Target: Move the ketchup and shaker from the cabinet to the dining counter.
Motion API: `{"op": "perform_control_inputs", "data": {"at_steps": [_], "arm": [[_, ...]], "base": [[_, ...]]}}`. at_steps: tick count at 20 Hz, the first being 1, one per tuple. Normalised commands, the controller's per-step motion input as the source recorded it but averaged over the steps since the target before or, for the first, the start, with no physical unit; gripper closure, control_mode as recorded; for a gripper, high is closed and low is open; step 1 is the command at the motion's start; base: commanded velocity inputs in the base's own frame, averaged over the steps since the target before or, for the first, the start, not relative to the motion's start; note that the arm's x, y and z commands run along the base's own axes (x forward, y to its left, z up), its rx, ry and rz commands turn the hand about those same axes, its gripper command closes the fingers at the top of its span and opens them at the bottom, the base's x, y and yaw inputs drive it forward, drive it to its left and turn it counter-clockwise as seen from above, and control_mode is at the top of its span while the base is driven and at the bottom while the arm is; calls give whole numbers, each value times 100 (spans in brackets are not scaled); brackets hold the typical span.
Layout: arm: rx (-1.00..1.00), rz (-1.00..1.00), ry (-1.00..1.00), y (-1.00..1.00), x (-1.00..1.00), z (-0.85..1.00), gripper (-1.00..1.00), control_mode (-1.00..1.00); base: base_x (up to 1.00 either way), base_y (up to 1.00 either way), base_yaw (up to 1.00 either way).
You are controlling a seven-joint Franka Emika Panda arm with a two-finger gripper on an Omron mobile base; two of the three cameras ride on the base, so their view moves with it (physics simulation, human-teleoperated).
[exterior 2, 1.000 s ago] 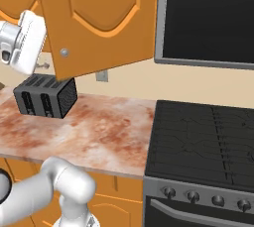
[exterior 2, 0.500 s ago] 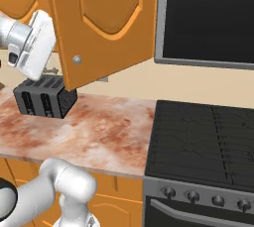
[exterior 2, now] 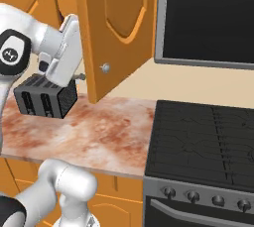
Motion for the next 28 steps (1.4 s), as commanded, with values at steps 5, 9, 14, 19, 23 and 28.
{"op": "perform_control_inputs", "data": {"at_steps": [5,9,14,19,23,28], "arm": [[11,0,-9,-80,-1,-6,-100,-100],[8,0,-4,-68,0,-1,-100,-100],[7,2,-8,-38,8,-4,-100,-100],[2,1,-8,-13,8,0,-100,-100],[0,2,-8,5,1,0,-100,-100],[-1,9,-2,55,0,0,-100,-100]], "base": [[0,0,0],[0,0,0],[0,0,0],[0,0,0],[0,0,0],[0,0,0]]}}
